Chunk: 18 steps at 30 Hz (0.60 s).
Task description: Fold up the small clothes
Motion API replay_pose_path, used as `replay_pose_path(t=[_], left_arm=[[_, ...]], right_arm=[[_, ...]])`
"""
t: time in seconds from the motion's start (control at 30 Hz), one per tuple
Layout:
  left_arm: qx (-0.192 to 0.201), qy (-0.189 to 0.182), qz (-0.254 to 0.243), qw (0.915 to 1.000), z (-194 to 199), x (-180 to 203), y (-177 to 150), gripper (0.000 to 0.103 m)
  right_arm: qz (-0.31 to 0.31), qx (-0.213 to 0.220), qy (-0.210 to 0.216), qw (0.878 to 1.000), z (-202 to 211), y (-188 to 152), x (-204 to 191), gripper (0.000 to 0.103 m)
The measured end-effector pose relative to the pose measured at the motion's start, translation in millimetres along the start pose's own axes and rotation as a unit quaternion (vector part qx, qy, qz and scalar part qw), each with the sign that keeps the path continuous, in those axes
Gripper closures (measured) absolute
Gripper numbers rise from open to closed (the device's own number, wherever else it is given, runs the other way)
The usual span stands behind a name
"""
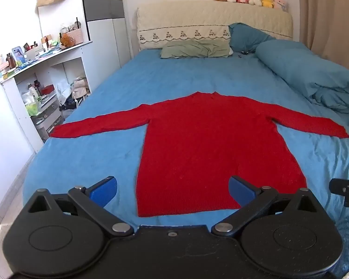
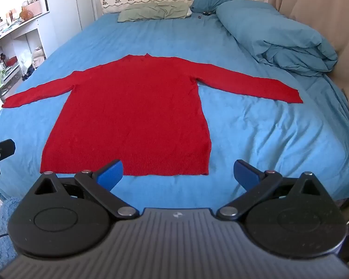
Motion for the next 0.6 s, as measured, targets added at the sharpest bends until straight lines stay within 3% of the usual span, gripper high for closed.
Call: replay_pose_path(t=[0.1, 0.23, 0.6], left_arm=[[-0.001, 0.013, -0.007, 0.9999, -1.0, 6.0, 1.6, 0.0], [0.009, -0.009, 0.004, 0.9999, 1.5, 1.8, -2.2, 0.0], [0.005, -0.008, -0.001, 1.0, -0.3, -0.2, 1.4, 0.0]], right_arm=[[0.0, 0.002, -0.001, 1.0, 0.3, 0.1, 0.1, 0.0], [0.001, 0.001, -0.002, 1.0, 0.3, 0.0, -0.7, 0.0], [-0.001, -0.001, -0.001, 1.0, -0.1, -1.3, -0.2, 0.0]])
Point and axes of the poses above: each gripper's, at about its wrist camera, not at the fingertips, and z roughly against the way its jaws point, x to its right, y to its top, the point moved 5 cm from there along -z, roughly the way its jaws point, and after that the axes turned 15 degrees about -x, right-handed, at the moved point
